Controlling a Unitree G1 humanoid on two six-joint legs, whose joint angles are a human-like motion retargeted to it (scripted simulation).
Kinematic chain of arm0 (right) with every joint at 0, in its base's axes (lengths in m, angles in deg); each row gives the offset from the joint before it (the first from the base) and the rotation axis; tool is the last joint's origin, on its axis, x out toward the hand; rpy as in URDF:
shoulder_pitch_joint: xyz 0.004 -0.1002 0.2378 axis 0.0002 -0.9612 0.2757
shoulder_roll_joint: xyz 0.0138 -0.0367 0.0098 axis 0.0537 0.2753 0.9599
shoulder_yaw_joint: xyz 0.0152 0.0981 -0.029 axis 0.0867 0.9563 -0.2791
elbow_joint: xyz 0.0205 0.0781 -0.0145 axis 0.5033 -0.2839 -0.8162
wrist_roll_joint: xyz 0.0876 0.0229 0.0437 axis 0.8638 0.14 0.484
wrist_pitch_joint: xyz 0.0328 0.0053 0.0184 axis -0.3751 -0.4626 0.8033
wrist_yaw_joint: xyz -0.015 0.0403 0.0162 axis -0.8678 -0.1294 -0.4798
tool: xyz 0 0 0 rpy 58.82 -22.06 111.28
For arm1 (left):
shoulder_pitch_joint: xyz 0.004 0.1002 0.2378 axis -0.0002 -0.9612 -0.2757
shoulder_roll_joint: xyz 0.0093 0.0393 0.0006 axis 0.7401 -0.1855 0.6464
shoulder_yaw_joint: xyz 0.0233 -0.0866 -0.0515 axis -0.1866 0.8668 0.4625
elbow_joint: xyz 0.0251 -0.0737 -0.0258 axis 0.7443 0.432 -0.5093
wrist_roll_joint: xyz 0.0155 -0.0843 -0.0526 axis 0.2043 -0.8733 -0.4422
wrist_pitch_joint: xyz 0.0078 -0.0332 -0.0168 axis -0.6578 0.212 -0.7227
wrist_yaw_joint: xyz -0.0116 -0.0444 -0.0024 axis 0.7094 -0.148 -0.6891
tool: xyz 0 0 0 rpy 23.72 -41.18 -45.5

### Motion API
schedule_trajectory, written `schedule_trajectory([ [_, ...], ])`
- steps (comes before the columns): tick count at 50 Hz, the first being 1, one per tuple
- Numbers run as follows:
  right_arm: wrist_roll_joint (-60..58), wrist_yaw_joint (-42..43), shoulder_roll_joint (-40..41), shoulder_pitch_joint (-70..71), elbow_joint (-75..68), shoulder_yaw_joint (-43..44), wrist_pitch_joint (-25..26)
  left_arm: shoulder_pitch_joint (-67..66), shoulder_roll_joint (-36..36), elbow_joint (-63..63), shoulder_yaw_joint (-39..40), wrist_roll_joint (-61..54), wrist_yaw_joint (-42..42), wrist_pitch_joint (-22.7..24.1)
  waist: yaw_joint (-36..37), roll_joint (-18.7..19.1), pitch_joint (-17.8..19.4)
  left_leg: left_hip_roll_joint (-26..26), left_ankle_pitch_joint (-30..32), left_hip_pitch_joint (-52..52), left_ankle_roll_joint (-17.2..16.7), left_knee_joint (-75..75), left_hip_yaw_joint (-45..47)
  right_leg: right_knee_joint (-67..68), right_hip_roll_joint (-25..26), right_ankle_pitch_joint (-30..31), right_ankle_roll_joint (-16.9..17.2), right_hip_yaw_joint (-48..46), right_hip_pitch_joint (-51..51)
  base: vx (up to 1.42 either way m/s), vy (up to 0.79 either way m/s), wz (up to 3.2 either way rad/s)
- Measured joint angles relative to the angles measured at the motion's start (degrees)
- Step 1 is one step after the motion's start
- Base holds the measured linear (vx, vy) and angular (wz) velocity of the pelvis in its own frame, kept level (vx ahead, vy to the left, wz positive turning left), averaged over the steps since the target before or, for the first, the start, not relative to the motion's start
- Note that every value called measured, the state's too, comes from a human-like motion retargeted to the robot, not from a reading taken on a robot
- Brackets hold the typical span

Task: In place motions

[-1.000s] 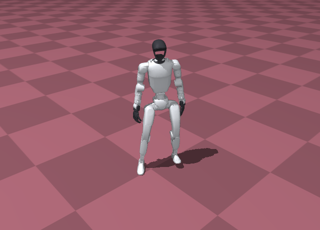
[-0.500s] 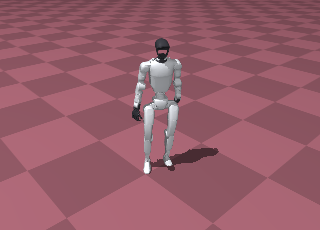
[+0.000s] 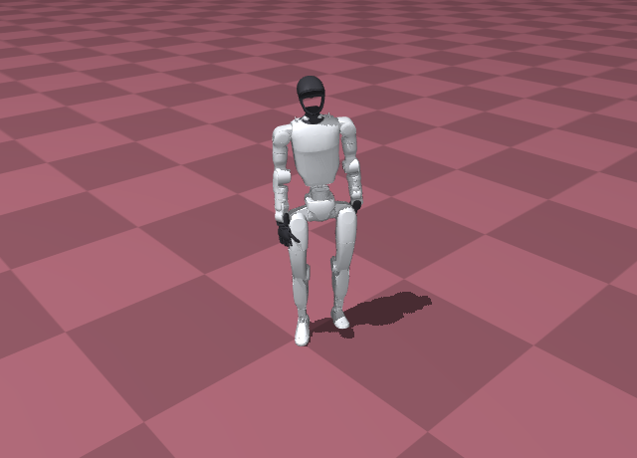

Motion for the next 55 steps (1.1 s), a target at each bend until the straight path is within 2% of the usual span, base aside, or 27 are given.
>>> schedule_trajectory([
  [5,-0.8,2.4,-1.0,0.5,-5.3,-0.9,1.2,1.1,0.0,-3.4,0.3,-3.6,-1.5,0.5,-1.4,-0.5,0.8,0.7,0.5,-0.3,-0.8,0.7,-1.2,-0.9,0.9,-0.5,-0.5,-1.1,1.4,0.05,-0.12,0.39],
  [13,8.3,8.8,-1.5,-0.9,-9.5,3.8,2.0,1.2,-0.6,-2.6,0.2,-4.0,-4.5,2.1,-1.0,-2.3,1.1,0.7,1.3,-1.1,-1.5,1.4,-1.9,-1.4,0.9,-1.1,-1.1,-2.4,2.2,0.03,-0.07,0.21],
  [20,9.9,4.8,-2.1,-0.4,-8.6,7.1,2.9,-0.9,-1.5,2.3,0.3,-4.3,-6.1,2.4,-1.5,-2.0,0.6,0.9,1.5,-1.4,-1.8,0.6,-1.6,-1.2,1.2,-1.6,-1.1,-1.9,1.4,0.0,0.0,0.0],
  [27,6.8,-2.7,-1.9,0.3,-6.6,7.1,5.0,-2.6,-1.6,5.8,0.1,-3.8,-13.6,1.7,-1.6,-1.5,0.9,1.0,2.0,-0.9,-1.7,-0.8,-1.4,-1.0,1.4,-1.3,-1.0,-1.8,1.1,-0.01,0.01,0.0],
  [33,5.1,-3.4,-0.8,-0.3,-5.3,5.5,4.8,-2.2,-1.0,5.8,0.7,-2.3,-8.7,0.7,-0.7,-1.8,0.7,0.3,2.7,-1.4,-1.8,-1.3,-2.0,-1.1,0.6,-0.9,-0.8,-2.9,0.8,-0.05,0.04,0.12],
  [43,-0.1,-4.2,0.2,-0.4,-4.5,2.0,4.2,0.2,-1.3,3.0,1.8,-3.4,-1.5,1.6,-0.5,-2.2,0.8,-1.2,3.4,-1.9,-1.2,-1.4,-4.5,-1.1,-0.6,-0.6,-0.2,-5.6,1.6,-0.08,0.05,0.25],
  [55,-1.3,-5.7,0.2,1.9,-5.0,-0.6,4.4,2.7,-0.9,5.9,-2.3,-0.8,0.0,0.4,0.3,-2.5,0.4,-2.1,2.9,-1.7,-0.2,-1.6,-4.6,-0.6,-1.3,0.1,0.1,-5.3,0.9,-0.04,0.02,-0.04],
])
